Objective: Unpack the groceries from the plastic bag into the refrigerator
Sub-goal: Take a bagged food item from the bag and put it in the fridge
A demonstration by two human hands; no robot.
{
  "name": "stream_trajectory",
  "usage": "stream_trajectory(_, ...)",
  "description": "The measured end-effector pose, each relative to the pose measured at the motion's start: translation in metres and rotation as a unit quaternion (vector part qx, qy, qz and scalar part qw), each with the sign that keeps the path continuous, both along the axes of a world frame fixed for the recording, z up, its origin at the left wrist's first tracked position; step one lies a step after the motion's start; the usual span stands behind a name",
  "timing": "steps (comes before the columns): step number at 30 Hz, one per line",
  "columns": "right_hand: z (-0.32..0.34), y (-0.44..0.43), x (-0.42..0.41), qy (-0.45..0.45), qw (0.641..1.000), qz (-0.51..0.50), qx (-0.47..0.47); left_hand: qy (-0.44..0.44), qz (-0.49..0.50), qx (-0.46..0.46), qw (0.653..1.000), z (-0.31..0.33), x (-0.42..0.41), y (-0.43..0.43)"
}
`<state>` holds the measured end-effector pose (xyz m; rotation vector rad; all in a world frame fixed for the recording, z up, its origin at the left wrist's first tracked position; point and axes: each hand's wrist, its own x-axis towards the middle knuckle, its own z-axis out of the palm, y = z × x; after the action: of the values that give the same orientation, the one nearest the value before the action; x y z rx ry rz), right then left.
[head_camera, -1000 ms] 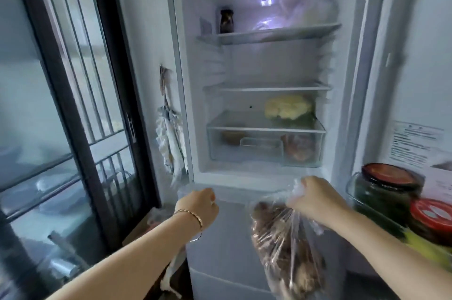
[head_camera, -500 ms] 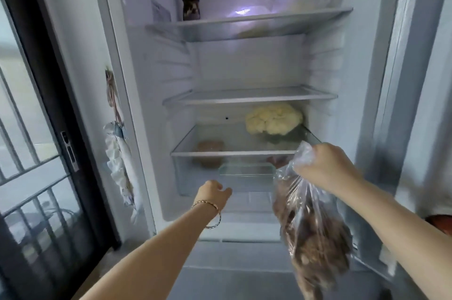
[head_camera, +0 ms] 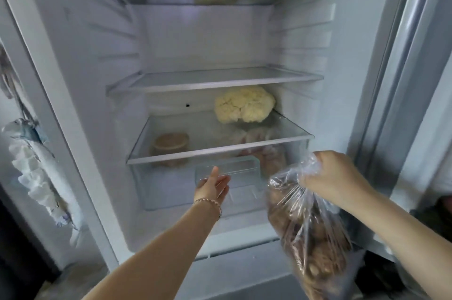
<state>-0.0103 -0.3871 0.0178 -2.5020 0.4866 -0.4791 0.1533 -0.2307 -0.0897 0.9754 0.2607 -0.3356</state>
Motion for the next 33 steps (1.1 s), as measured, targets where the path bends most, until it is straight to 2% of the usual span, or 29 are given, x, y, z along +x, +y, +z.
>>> stream_trajectory(7,-0.005,0.018,-0.042,0.001,0.998,-0.06,-0.008,0.004,-0.011,-0.037,0.999,0.004,-0.014,0.0)
stream_trajectory(12,0.002,0.018,-0.073,0.015,0.999,-0.044,-0.007,-0.012,-0.016,-0.032,0.999,0.004,-0.057,0.003)
stream_trajectory(20,-0.001,0.005,-0.129,0.03,0.999,0.04,0.02,-0.034,-0.003,-0.023,0.999,0.005,-0.136,0.012)
stream_trajectory(28,-0.002,-0.005,-0.16,0.038,0.99,0.129,-0.038,0.011,-0.04,0.007,0.999,0.01,-0.191,0.027)
stream_trajectory(29,0.001,-0.005,-0.161,0.034,0.989,0.139,-0.042,0.022,-0.058,0.033,0.998,0.014,-0.199,0.03)
stream_trajectory(31,0.007,-0.007,-0.163,0.014,0.984,0.176,-0.038,0.016,-0.128,0.175,0.976,0.03,-0.213,0.035)
stream_trajectory(33,0.016,-0.006,-0.16,-0.025,0.971,0.238,-0.017,-0.081,-0.216,0.34,0.912,0.054,-0.222,0.042)
